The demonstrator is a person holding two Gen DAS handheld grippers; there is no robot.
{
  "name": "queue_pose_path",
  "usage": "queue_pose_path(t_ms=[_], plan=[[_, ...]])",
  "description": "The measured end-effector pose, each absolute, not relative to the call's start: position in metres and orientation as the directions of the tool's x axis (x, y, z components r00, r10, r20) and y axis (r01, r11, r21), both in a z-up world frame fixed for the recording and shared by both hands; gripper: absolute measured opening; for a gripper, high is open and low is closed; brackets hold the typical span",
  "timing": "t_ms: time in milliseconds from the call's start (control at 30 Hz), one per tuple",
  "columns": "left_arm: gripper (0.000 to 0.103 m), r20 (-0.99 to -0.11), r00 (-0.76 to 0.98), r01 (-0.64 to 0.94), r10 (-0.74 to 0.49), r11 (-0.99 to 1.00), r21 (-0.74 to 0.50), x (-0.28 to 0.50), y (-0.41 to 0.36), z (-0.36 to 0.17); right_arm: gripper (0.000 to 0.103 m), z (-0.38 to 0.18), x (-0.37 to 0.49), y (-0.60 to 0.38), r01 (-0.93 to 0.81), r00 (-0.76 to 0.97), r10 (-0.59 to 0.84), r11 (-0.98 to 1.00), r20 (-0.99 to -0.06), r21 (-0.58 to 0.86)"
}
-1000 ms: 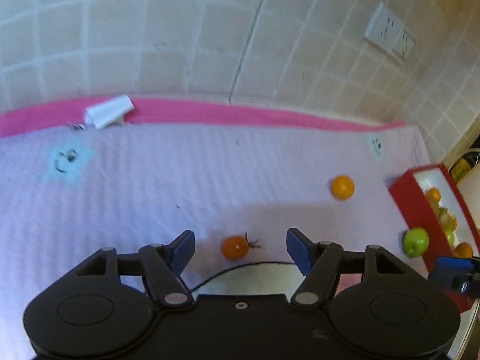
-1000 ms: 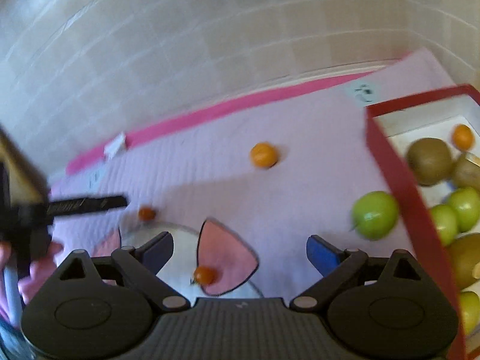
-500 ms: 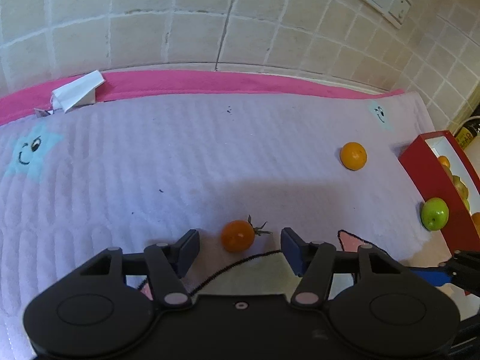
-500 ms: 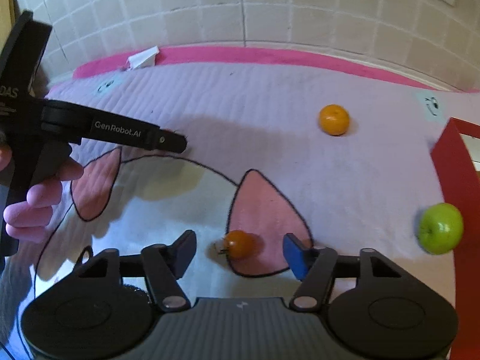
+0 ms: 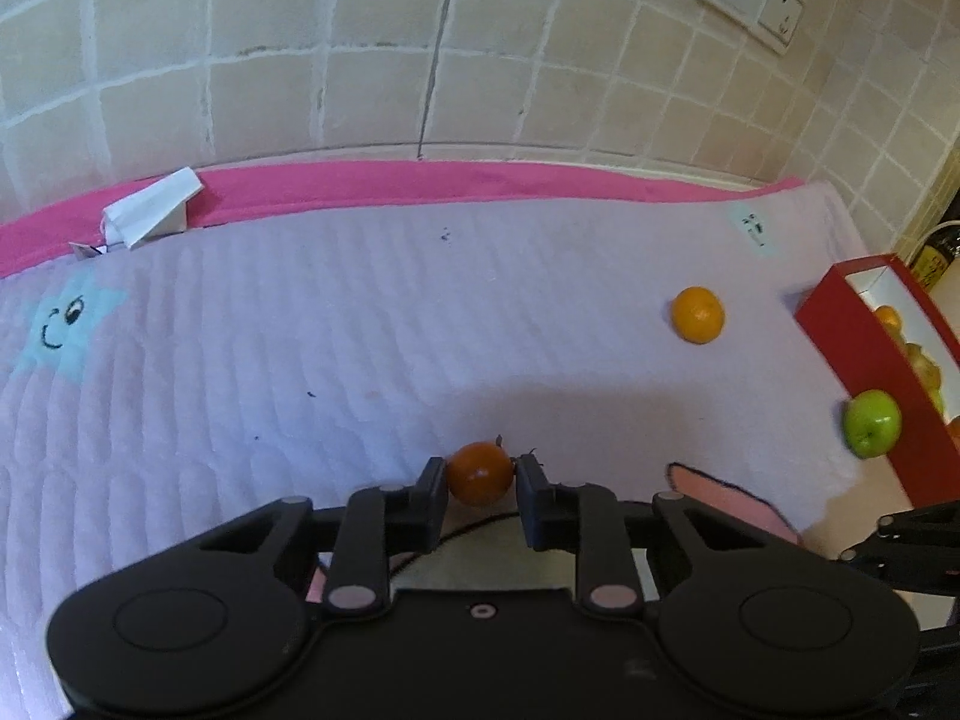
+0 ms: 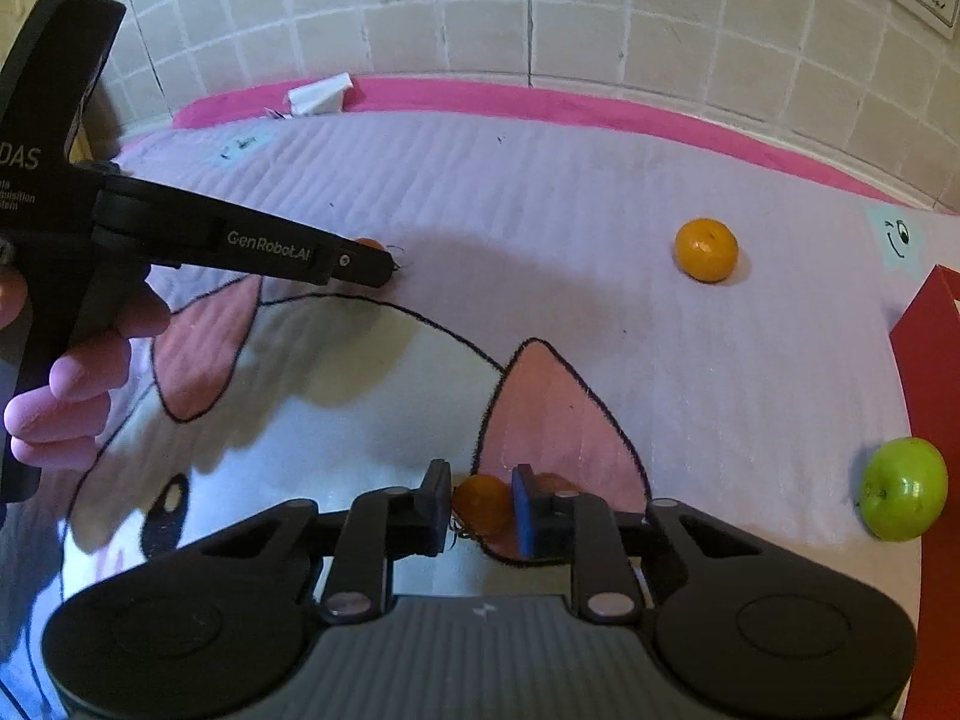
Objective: Organize fruits
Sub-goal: 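Lower both cherry tomatoes into the red box and open both tools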
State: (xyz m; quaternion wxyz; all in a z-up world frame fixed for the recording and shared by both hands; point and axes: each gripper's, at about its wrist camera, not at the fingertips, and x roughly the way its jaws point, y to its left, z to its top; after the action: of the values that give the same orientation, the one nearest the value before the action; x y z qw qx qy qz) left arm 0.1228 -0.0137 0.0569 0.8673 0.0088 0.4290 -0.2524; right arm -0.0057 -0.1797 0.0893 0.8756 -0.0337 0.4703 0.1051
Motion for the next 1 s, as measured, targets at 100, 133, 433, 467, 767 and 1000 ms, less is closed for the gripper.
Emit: queue_pose_path(t_ms=[100, 133, 433, 467, 767, 1000], plan=[[0.028, -0.736, 0.528, 0.457, -0.424, 0.872, -0.174, 0.112, -0.018, 0.068, 0.024, 0.098, -0.012, -0.183, -0.223, 0.557, 0.169, 0.974, -0.813, 0.049], [0.028, -0.731, 0.535, 0.461, -0.424, 0.871, -0.168, 0.109, -0.02, 0.071, 0.024, 0.101, -0.014, -0.184, -0.22, 0.566, 0.169, 0.974, -0.807, 0.049], [0.028, -0.668, 0.585, 0.526, -0.46, 0.842, -0.12, 0.078, -0.051, 0.111, 0.024, 0.136, -0.042, -0.223, -0.158, 0.654, 0.149, 0.986, -0.742, 0.059], [0.028, -0.659, 0.588, 0.538, -0.469, 0.835, -0.115, 0.075, -0.057, 0.116, 0.024, 0.14, -0.046, -0.23, -0.144, 0.664, 0.142, 0.988, -0.734, 0.062], [0.028, -0.589, 0.561, 0.672, -0.581, 0.736, -0.087, 0.058, -0.132, 0.154, 0.024, 0.178, -0.079, -0.305, 0.035, 0.746, -0.001, 0.999, -0.666, 0.037], [0.028, -0.563, 0.479, 0.771, -0.673, 0.63, -0.096, 0.058, -0.215, 0.167, 0.023, 0.189, -0.104, -0.384, 0.209, 0.752, -0.144, 0.978, -0.644, 0.025]])
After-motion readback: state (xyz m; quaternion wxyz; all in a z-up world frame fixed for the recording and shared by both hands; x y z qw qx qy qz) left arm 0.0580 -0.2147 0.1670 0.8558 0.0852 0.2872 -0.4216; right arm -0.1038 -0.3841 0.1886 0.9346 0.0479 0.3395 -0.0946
